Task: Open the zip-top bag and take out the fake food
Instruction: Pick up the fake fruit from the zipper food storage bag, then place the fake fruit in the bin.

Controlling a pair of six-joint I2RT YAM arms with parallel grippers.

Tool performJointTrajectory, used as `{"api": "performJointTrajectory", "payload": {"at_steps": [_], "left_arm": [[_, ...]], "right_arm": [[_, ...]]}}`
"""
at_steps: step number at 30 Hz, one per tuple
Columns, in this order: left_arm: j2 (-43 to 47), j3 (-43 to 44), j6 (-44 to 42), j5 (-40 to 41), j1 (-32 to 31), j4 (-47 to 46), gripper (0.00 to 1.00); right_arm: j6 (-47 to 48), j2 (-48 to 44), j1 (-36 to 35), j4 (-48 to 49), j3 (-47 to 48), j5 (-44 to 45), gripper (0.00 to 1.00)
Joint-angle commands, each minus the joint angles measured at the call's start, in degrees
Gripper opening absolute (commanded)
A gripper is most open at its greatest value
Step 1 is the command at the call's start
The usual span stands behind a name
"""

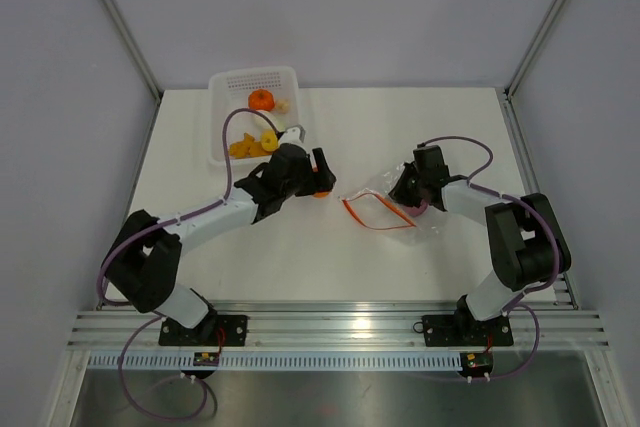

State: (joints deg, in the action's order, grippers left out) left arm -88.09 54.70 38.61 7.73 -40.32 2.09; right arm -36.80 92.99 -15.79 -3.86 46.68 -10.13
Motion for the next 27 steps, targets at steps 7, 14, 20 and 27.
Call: {"api": "performJointTrajectory", "payload": {"at_steps": [7,14,20,27], "left_arm": [[4.3,11.8,2.3,1.9,7.8,3.4,0.55],[-0.4,22.5,0.3,9.0,13.9,9.1,0.55],[-5.3,25.6,-0.2,9.6,20.2,9.3,0.55],[-11.3,24.5,-1.3,10.0,24.8,8.1,0.55]], "right_arm": [[-0.6,-1.1,0.3,2.5,-0.5,-0.5,0.05],[-0.8,-5.9,0.3,3.2,-3.3,1.7,0.06],[-1.1,-8.0,0.4,5.4,-4.8,2.5,0.06],[-1.3,-7.5,0.2,6.0,-4.8,1.3,0.06]]}}
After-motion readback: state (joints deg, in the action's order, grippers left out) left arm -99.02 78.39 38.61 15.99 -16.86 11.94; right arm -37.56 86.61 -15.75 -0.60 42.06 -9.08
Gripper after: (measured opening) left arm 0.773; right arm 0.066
